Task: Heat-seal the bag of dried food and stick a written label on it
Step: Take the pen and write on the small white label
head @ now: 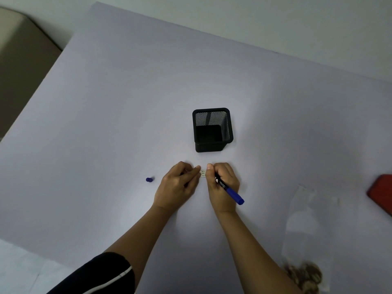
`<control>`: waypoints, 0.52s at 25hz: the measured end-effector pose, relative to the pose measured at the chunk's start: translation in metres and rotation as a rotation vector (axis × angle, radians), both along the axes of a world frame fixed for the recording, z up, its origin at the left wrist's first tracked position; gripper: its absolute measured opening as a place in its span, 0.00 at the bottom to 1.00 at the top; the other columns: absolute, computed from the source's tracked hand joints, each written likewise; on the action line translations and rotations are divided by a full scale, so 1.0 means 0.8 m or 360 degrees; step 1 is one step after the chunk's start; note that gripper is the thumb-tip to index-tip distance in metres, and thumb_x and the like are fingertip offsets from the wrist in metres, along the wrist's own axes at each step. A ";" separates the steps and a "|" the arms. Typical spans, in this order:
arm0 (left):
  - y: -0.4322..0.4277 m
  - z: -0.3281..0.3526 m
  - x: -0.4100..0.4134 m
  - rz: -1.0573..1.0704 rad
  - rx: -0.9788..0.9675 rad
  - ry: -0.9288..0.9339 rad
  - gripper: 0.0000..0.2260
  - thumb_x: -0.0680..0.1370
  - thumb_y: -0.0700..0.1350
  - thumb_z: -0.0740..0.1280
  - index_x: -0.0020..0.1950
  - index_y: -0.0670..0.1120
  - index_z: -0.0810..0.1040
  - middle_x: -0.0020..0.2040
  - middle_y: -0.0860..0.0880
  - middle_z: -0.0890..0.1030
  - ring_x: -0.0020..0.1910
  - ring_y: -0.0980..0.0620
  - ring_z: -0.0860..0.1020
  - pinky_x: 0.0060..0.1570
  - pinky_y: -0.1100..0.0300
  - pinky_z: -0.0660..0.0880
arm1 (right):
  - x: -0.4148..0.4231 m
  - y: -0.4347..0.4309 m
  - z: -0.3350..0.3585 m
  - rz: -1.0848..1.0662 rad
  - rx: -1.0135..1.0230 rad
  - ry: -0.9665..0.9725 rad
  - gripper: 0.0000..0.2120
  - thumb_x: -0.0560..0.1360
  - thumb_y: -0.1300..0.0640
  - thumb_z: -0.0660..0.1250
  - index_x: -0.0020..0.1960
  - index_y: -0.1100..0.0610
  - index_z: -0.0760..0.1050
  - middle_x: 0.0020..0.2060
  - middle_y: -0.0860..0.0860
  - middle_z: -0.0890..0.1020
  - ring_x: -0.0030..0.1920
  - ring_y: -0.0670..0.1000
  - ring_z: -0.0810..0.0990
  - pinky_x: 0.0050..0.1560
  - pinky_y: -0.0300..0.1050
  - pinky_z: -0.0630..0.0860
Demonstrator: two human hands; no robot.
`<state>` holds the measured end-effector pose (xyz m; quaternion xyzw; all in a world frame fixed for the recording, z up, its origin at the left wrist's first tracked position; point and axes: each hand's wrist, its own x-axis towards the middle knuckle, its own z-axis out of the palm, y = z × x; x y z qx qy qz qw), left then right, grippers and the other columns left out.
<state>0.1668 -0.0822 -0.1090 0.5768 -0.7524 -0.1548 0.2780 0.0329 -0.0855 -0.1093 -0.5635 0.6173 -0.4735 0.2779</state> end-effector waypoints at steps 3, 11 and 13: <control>0.000 0.000 0.000 -0.0003 -0.0010 0.0000 0.11 0.76 0.45 0.66 0.53 0.42 0.83 0.41 0.45 0.79 0.36 0.53 0.77 0.39 0.68 0.72 | 0.000 0.000 0.001 0.0000 0.0003 -0.0003 0.14 0.76 0.58 0.61 0.33 0.63 0.69 0.28 0.55 0.73 0.32 0.49 0.69 0.34 0.28 0.69; 0.000 0.001 -0.001 -0.0004 -0.0033 0.0004 0.11 0.76 0.45 0.66 0.53 0.42 0.83 0.41 0.45 0.79 0.36 0.52 0.77 0.38 0.67 0.73 | -0.001 0.000 0.000 -0.0007 0.0013 -0.0010 0.14 0.76 0.58 0.61 0.33 0.63 0.69 0.28 0.55 0.72 0.31 0.49 0.69 0.34 0.28 0.69; -0.001 0.001 0.000 -0.0010 -0.0041 0.0012 0.11 0.76 0.45 0.66 0.52 0.42 0.83 0.41 0.45 0.79 0.36 0.52 0.77 0.38 0.65 0.74 | 0.000 0.000 0.001 -0.0012 0.0014 -0.0024 0.15 0.76 0.57 0.62 0.33 0.63 0.69 0.28 0.55 0.72 0.31 0.49 0.69 0.33 0.29 0.69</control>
